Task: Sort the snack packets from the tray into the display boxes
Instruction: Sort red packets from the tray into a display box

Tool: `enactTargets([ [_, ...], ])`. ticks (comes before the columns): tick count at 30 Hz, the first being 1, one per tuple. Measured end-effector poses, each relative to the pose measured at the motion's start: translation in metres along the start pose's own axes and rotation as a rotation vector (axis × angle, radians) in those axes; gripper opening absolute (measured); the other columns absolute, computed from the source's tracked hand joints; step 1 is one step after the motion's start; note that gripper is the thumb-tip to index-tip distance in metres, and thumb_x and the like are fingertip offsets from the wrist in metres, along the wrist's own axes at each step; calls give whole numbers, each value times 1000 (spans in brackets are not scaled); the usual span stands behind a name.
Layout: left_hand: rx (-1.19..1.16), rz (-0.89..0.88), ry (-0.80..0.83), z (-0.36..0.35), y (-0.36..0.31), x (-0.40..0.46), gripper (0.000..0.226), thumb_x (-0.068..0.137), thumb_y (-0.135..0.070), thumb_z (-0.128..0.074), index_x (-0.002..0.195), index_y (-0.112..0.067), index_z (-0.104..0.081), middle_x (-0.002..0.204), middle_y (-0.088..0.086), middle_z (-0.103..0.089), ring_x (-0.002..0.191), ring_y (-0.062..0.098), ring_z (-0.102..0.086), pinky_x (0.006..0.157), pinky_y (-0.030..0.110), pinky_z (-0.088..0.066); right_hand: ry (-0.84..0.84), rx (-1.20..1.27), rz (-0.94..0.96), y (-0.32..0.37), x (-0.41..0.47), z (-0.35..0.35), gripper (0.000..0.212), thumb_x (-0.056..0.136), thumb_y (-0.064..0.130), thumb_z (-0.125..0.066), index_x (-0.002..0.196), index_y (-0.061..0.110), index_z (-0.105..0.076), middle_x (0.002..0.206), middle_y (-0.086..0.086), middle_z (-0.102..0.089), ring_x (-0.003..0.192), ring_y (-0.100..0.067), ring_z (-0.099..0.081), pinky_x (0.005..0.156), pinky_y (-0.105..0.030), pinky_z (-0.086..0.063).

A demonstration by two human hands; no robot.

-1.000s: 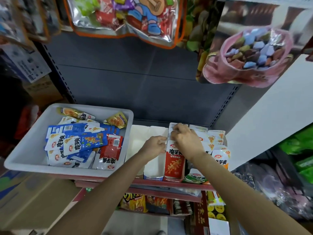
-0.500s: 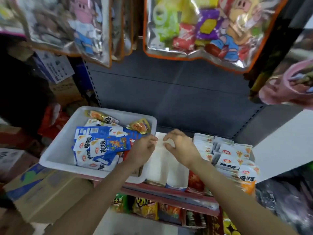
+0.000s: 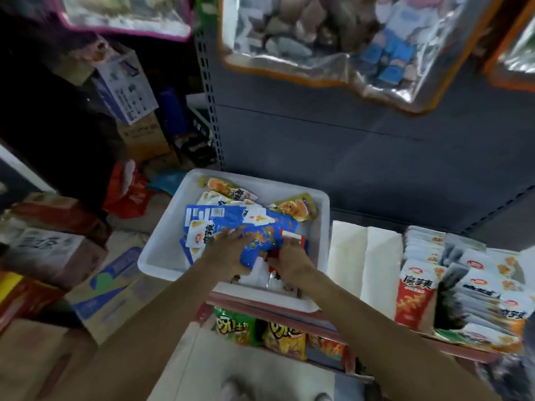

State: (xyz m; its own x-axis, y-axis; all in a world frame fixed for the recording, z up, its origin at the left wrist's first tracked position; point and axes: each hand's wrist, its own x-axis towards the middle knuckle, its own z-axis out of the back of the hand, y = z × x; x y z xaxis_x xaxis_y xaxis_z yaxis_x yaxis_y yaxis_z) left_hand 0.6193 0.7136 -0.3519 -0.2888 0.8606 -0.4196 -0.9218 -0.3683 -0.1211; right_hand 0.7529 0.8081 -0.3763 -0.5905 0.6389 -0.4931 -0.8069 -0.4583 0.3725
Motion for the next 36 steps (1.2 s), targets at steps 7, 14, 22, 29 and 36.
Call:
enactTargets([
  [7, 132, 75, 12, -1, 3, 10, 89, 80, -42, -70, 149, -29, -14, 156, 5, -16, 138, 32, -25, 107, 46, -32, 28, 4, -170, 7, -2, -21, 68, 98, 18, -38, 146, -1, 5, 148, -35, -6, 136, -48, -22, 110, -48, -31],
  [14, 57, 85, -24, 1, 0, 10, 77, 85, -61, -51, 148, -27, -22, 155, 6, -17, 139, 33, -22, 109, 47, -27, -50, -24, -125, 12, -20, 19, 34, 94, 4, -40, 128, -1, -44, 125, -19, -55, 115, -34, -55, 91, -35, -46],
  [22, -856, -43, -236, 25, -40, 3, 64, 91, -40, -55, 145, -15, -30, 148, 3, -37, 133, 18, -38, 110, 34, -31, -238, 95, 19, -19, -47, 86, 29, 88, 2, -44, 103, 11, -68, 101, -7, -68, 97, -25, -62, 83, -31, -48],
  [29, -1272, -103, -338, 60, -88, 11, 19, 83, -8, -69, 100, -8, -61, 85, -6, -65, 82, 10, -63, 74, 20, -51, -194, 828, 88, -56, -79, 123, 32, 83, -5, -59, 107, 15, -67, 90, -9, -69, 72, -12, -66, 64, -21, -53],
  [36, -1591, 40, -289, 51, -160, 21, 7, 85, -6, -66, 88, -9, -60, 89, 9, -68, 77, 17, -66, 77, 37, -57, -413, 1293, 31, -119, -111, 143, 17, 84, 3, -65, 101, 4, -64, 86, -7, -68, 73, -19, -65, 64, -28, -53],
])
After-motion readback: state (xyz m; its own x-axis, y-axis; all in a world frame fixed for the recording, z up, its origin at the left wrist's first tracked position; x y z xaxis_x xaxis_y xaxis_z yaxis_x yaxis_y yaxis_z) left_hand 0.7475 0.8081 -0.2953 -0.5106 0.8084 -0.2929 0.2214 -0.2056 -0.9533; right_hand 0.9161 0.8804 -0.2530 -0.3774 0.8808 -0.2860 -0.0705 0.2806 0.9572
